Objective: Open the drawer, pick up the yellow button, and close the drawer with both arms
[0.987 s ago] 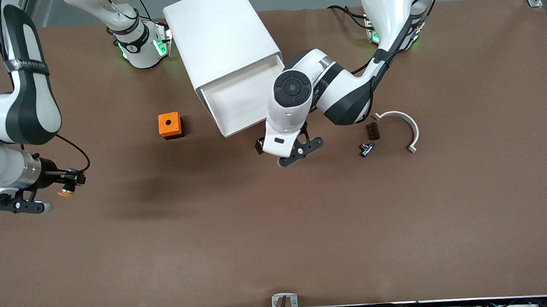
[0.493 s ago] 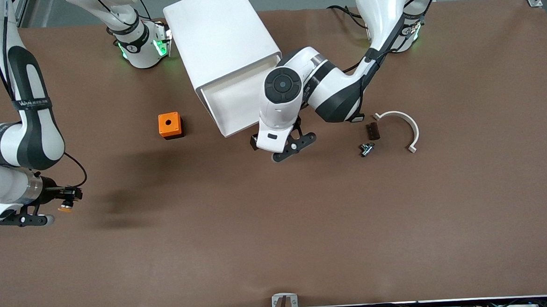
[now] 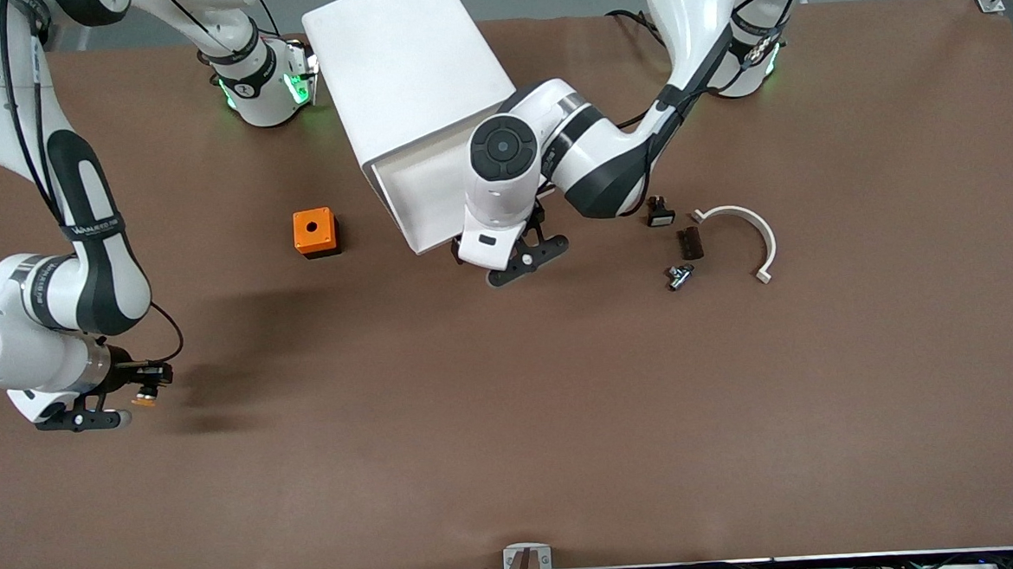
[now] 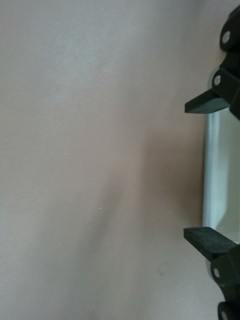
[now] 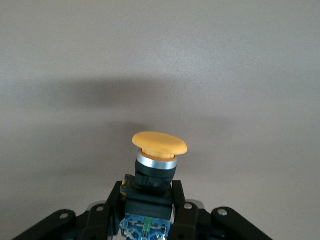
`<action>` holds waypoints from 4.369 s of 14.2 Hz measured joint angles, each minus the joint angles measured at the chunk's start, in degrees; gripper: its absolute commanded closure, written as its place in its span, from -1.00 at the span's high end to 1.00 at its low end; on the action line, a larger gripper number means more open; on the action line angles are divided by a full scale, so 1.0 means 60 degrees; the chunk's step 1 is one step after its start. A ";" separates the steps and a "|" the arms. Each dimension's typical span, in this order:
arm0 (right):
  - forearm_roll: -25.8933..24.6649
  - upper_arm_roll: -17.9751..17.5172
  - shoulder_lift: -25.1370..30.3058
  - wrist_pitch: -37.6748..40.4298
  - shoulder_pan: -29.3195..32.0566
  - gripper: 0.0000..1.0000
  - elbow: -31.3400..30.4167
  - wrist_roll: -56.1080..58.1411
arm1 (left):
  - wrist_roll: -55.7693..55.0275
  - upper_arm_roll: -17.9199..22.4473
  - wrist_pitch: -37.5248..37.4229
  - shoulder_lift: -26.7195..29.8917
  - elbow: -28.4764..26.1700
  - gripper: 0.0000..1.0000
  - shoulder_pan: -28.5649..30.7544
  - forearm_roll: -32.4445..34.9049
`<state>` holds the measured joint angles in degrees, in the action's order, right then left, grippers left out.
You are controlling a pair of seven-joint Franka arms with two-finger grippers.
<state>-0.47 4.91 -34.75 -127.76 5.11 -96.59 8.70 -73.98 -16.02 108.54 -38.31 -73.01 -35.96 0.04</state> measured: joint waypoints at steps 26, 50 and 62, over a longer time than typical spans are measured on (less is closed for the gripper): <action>0.0323 -0.0240 0.1498 0.3147 -0.0459 1.00 0.0934 -0.0651 | -0.0018 -0.1349 -0.0003 0.0003 -0.0662 1.00 -0.0525 -0.0461; 0.0332 -0.0114 0.4733 0.7277 -0.0979 1.00 0.2223 -0.1227 | -0.0040 -0.1298 0.0006 0.0607 -0.0704 1.00 0.1384 -0.1160; 0.0305 0.0082 0.5245 0.8548 -0.0623 1.00 0.2374 -0.0260 | 0.0239 -0.1294 0.0006 0.1049 -0.0658 1.00 0.3359 -0.1145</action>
<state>1.36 5.40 -3.29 -76.47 1.37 -82.34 7.14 -72.54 -23.78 108.57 -32.02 -76.95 -15.81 -6.83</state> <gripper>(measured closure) 0.000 0.000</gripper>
